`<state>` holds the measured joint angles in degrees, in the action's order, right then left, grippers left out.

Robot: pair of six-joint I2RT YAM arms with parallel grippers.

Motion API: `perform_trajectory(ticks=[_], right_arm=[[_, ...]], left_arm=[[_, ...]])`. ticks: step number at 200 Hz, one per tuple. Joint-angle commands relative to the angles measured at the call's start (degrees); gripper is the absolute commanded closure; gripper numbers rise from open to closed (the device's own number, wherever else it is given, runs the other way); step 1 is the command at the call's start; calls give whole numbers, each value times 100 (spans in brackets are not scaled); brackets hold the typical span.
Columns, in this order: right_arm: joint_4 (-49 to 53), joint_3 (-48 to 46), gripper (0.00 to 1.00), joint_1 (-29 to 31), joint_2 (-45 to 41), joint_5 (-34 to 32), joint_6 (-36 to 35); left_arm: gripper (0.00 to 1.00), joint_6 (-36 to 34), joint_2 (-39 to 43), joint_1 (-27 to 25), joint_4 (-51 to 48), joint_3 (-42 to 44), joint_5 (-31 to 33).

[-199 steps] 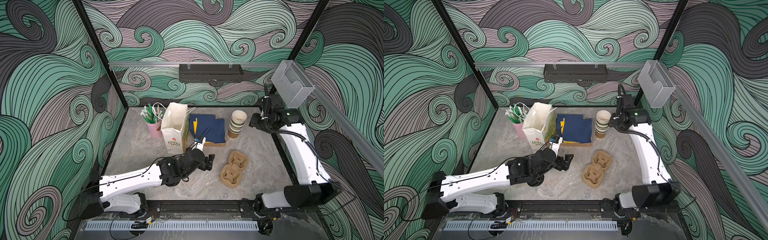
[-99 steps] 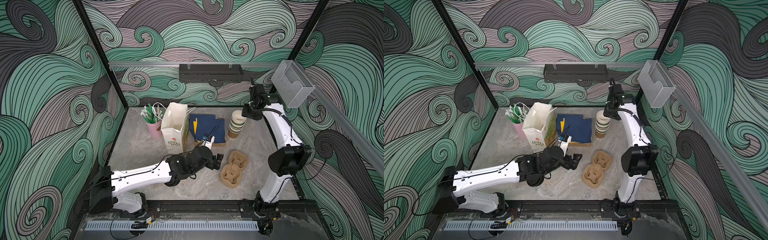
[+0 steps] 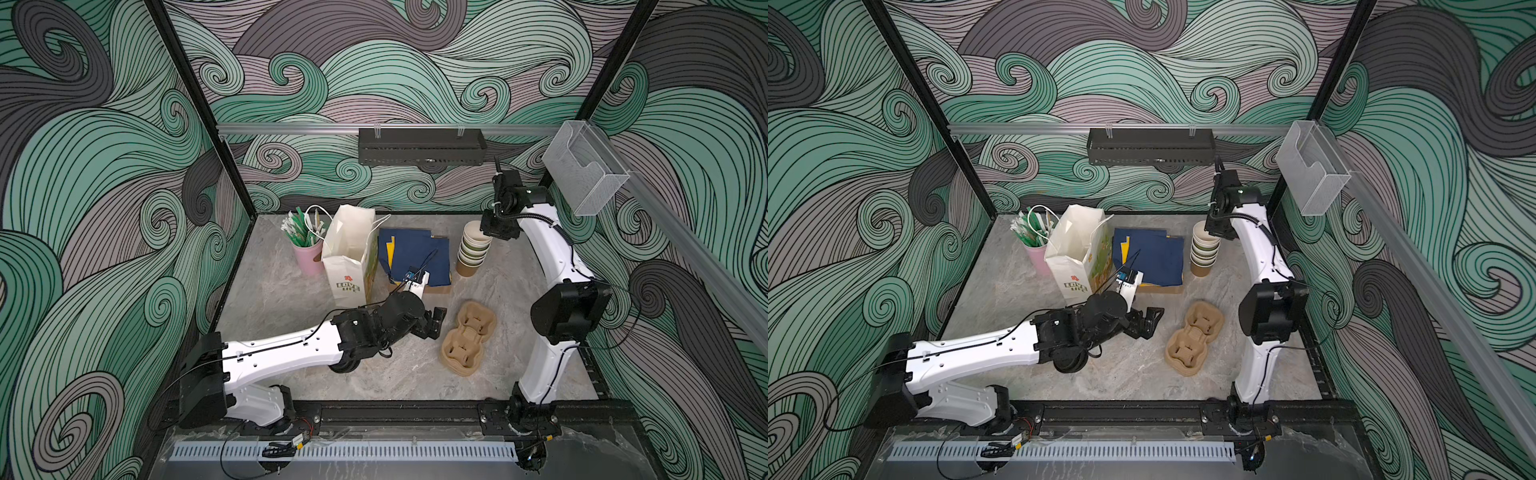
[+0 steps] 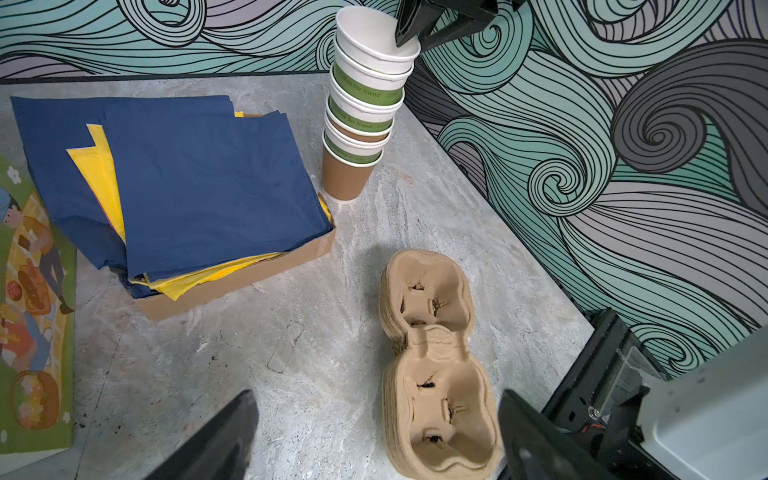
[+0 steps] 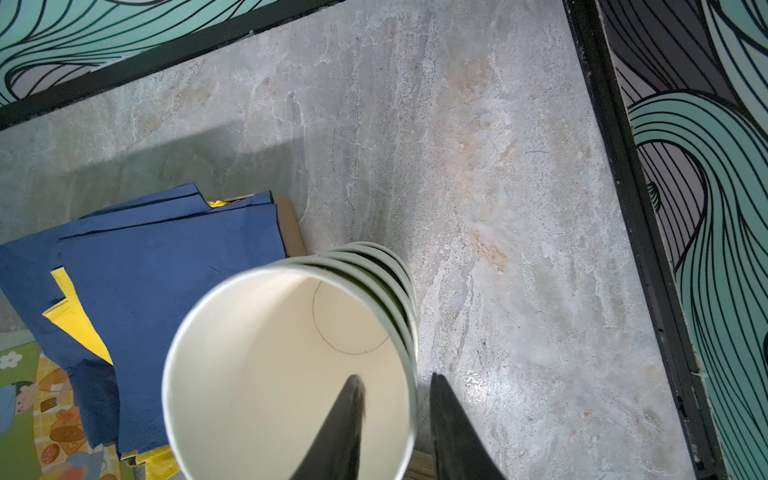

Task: Pack the takeout coffee
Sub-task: 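Reach the right gripper to the green-banded cup stack and grip the top cup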

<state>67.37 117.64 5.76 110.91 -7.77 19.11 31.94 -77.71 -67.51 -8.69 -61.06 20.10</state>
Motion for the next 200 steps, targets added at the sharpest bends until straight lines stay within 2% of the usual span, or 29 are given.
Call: perform_trajectory(ticks=[1,38,85,150,200], right_arm=[[144,115,78,-31,30,-120,-57],[147,125,85,-38,18,-146,-66],[166,112,85,-36,53,-233,-110],[174,153,99,-38,-32,-201,-82],[179,220,100,-81,-338,-18,67]], left_arm=[[8,28,61,42,171,-83,71],[8,92,79,41,199,-34,79],[8,111,116,48,226,6,96],[8,123,158,53,203,15,158],[8,264,136,98,201,26,291]])
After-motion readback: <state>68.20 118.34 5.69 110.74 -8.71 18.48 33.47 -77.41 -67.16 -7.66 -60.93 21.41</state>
